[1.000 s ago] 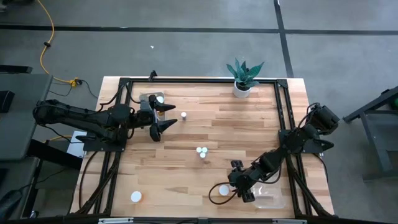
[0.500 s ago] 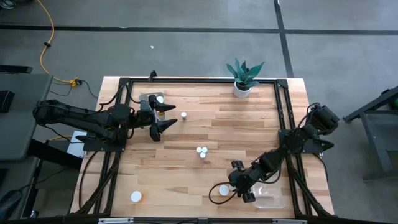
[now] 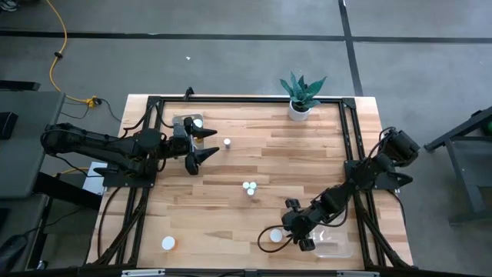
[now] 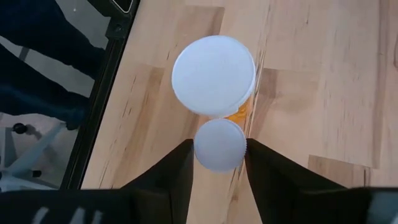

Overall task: Pick and place medicine bottles into bin by pill shape (circle, oval)
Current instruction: Put the bottom pink tablet bottle into the transparent bin

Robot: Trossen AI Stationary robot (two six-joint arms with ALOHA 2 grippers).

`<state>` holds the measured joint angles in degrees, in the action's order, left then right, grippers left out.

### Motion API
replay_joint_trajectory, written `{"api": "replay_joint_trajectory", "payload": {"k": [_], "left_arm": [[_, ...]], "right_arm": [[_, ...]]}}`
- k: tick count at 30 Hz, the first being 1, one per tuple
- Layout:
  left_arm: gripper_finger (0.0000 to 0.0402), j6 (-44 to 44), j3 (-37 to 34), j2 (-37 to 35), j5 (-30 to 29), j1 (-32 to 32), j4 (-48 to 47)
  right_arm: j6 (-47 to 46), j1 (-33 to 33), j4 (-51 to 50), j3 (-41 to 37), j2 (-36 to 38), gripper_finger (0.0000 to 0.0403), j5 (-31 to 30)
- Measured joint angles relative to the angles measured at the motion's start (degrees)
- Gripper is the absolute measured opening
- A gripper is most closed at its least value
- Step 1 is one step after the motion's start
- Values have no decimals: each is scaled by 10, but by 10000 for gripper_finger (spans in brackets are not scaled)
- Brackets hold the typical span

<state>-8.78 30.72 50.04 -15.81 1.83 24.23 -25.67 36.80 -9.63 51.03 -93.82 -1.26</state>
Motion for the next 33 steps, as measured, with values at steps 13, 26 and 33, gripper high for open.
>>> {"api": "replay_joint_trajectory", "payload": {"k": [13,26,33], "left_arm": [[294,0,0,0,0,0,0],[294,0,0,0,-14,0,0],[294,0,0,0,-16,0,0]], "right_arm": [[16,-11,-114,-1,88,133,0],[-133,18,-199,-1,239,133,62],[-226,105,-281,-1,249,133,46]]}}
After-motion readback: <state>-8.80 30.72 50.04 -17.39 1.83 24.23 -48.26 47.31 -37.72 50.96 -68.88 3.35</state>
